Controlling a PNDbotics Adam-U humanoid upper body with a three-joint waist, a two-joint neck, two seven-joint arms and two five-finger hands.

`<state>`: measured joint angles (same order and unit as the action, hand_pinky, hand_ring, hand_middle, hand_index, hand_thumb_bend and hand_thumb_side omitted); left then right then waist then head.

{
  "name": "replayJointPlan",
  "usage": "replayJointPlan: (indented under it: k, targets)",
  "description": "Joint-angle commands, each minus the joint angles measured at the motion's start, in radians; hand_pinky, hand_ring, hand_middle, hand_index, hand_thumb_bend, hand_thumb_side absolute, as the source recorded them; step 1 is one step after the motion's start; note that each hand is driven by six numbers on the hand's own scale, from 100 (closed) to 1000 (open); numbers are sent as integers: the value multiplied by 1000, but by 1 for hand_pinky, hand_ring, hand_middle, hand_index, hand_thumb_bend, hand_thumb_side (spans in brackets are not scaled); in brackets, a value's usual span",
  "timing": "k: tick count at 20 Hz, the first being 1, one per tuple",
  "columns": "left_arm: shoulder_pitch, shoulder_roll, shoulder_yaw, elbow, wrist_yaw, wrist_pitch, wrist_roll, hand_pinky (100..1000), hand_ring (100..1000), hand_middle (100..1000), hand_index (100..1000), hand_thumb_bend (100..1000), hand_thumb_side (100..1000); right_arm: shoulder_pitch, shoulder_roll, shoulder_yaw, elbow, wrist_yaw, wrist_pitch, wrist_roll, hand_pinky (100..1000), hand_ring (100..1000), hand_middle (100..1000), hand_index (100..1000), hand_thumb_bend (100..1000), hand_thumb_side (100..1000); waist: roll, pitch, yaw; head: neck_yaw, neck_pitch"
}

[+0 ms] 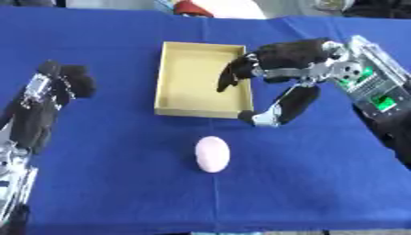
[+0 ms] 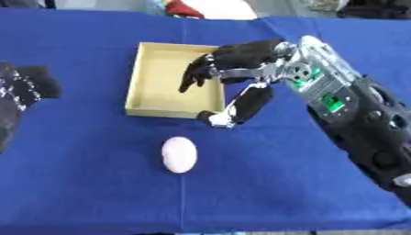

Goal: Pick up objects on the table and place them in the box.

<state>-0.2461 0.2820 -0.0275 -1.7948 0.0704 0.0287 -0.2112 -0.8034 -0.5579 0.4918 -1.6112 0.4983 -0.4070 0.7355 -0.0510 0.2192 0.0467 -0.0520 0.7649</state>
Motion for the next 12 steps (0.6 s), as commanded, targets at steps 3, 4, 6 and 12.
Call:
replayJointPlan:
  k: [3,4,6,12]
  targets:
    - [-12,14,-3,-11,-3,-1,-5,744,689,625,781,174,1000,-18,10,10,-17,60,-54,12,741,761,850,899,227,670,3,-11,5,-1,5]
    - [-12,14,-4,-11,-3,-1,-6,744,689,625,781,174,1000,-16,15,12,-14,67,-61,11,741,761,850,899,226,671,3,-10,7,-1,5]
    - [-14,14,-4,-11,-3,-2,-6,744,689,625,781,174,1000,-11,24,16,-8,82,-73,8,743,762,852,899,244,674,4,-8,9,-1,5]
    - [-20,13,-7,-13,-1,-2,-9,744,689,625,781,174,1000,-3,52,30,-1,149,-120,2,756,772,862,904,296,667,5,-4,15,-6,5]
